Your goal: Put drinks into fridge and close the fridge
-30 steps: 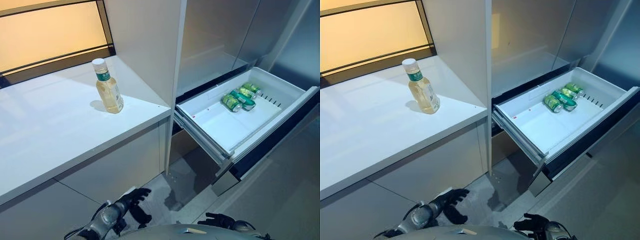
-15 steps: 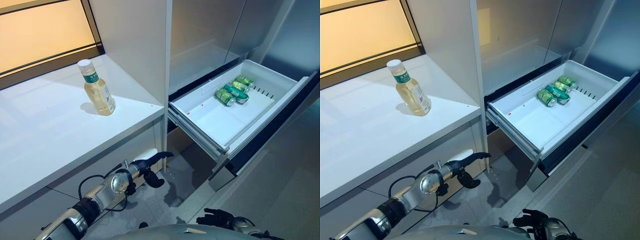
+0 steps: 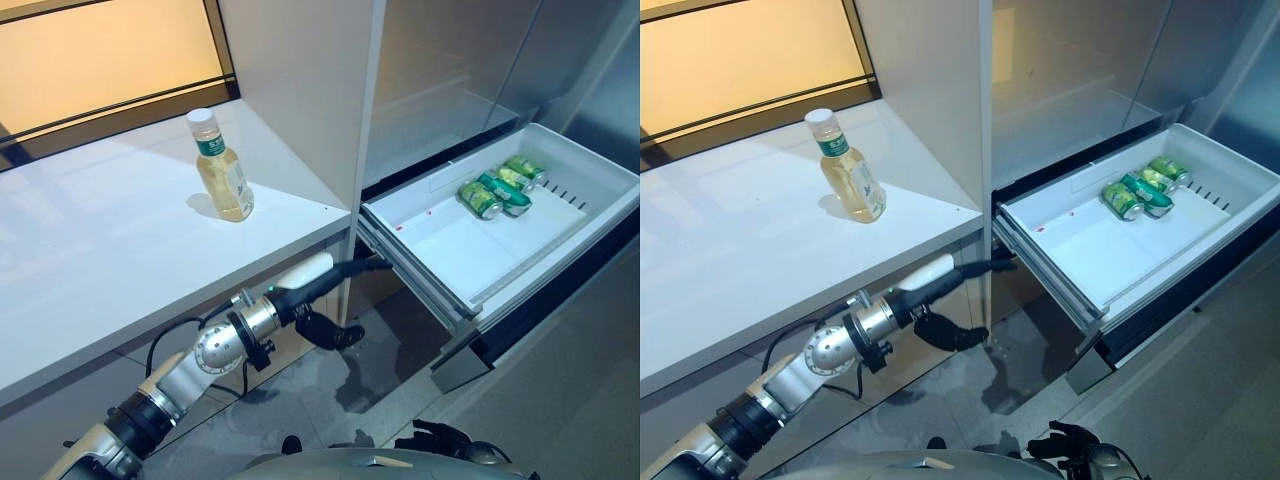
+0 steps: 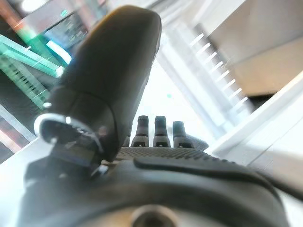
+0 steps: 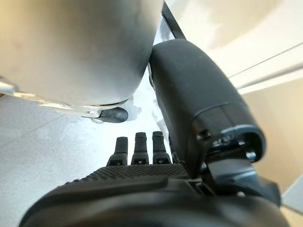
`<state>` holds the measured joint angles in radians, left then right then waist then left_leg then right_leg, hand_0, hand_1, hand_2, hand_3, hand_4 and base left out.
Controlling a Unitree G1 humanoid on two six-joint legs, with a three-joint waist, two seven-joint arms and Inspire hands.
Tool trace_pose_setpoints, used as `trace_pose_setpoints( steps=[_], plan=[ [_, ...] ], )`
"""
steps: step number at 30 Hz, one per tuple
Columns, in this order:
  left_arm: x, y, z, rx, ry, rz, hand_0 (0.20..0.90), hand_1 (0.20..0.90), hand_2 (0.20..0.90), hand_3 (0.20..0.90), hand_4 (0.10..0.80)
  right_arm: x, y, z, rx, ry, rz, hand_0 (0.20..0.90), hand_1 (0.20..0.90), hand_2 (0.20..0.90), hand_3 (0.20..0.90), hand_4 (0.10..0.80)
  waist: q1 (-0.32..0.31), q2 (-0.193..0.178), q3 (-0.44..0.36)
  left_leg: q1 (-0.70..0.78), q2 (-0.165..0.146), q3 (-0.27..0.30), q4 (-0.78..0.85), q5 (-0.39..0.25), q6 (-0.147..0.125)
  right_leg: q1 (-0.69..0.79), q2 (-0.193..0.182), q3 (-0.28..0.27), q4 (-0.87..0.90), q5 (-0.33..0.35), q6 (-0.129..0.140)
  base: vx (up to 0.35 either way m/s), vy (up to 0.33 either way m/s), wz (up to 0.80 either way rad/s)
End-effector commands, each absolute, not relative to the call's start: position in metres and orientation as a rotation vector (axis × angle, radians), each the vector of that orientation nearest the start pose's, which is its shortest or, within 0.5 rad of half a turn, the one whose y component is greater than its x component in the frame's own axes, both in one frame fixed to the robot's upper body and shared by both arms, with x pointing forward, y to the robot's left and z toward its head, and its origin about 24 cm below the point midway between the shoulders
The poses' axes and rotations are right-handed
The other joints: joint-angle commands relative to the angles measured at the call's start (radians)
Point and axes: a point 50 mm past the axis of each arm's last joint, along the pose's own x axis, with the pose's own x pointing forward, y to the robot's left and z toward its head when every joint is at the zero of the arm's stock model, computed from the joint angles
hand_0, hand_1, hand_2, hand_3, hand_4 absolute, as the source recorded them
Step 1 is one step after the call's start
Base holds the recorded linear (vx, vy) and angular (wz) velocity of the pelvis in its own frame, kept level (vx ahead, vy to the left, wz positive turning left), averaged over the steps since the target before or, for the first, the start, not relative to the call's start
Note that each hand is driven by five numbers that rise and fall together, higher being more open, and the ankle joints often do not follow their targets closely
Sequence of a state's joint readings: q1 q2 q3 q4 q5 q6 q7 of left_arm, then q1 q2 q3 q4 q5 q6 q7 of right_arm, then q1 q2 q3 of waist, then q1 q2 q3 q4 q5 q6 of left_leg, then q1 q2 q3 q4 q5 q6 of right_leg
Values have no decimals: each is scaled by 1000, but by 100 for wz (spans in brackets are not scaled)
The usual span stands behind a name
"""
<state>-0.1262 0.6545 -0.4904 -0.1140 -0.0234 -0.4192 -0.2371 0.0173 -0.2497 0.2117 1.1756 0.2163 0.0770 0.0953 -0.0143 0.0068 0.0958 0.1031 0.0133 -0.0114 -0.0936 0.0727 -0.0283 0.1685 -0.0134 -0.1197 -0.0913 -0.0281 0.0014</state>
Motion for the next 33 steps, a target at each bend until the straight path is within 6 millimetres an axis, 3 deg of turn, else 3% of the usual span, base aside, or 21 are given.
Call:
trace_pose_setpoints(
  steps=[1,9,13,16,22,27,33],
  plan=[
    [233,120,160,418,-721,-819,900,900,900,900,800,67,-223,-167,-75,1319,-19,900,900,900,900,800,16,-9,3,16,-35,-6,6,-111,40,-49,-17,9,34,16,78,-3,-22,5],
    [227,130,196,324,-874,-769,900,900,900,900,800,65,-223,-167,-57,1314,-32,900,900,900,900,800,33,-13,-10,9,-39,-26,6,-109,39,-51,-17,4,34,17,72,3,-12,4],
    [225,135,209,236,-930,-750,900,900,900,900,800,66,-221,-168,-55,1312,-34,900,900,900,900,800,40,-15,-14,9,-40,-33,6,-109,40,-51,-17,4,33,18,68,0,0,0],
    [223,138,214,262,-980,-701,900,900,900,900,800,66,-221,-168,-56,1312,-33,900,900,900,900,800,41,-15,-16,11,-41,-37,6,-110,39,-48,-17,4,34,18,67,10,-2,1],
    [225,151,229,296,-1073,-521,900,900,900,900,800,64,-220,-168,-53,1312,-26,900,900,900,900,800,42,-18,-24,15,-44,-46,6,-111,39,-44,-16,6,31,15,65,22,-4,1],
    [220,170,243,207,-1169,-371,900,900,900,900,800,58,-218,-170,-45,1329,-30,900,900,900,900,800,47,-23,-36,16,-45,-54,6,-114,37,-39,-16,5,29,11,62,40,-8,4],
    [217,186,245,208,-1228,-175,900,900,900,900,800,54,-216,-171,-43,1334,-25,900,900,900,900,800,45,-26,-41,14,-48,-62,6,-106,36,-44,-14,9,33,14,56,0,0,0]
  ],
)
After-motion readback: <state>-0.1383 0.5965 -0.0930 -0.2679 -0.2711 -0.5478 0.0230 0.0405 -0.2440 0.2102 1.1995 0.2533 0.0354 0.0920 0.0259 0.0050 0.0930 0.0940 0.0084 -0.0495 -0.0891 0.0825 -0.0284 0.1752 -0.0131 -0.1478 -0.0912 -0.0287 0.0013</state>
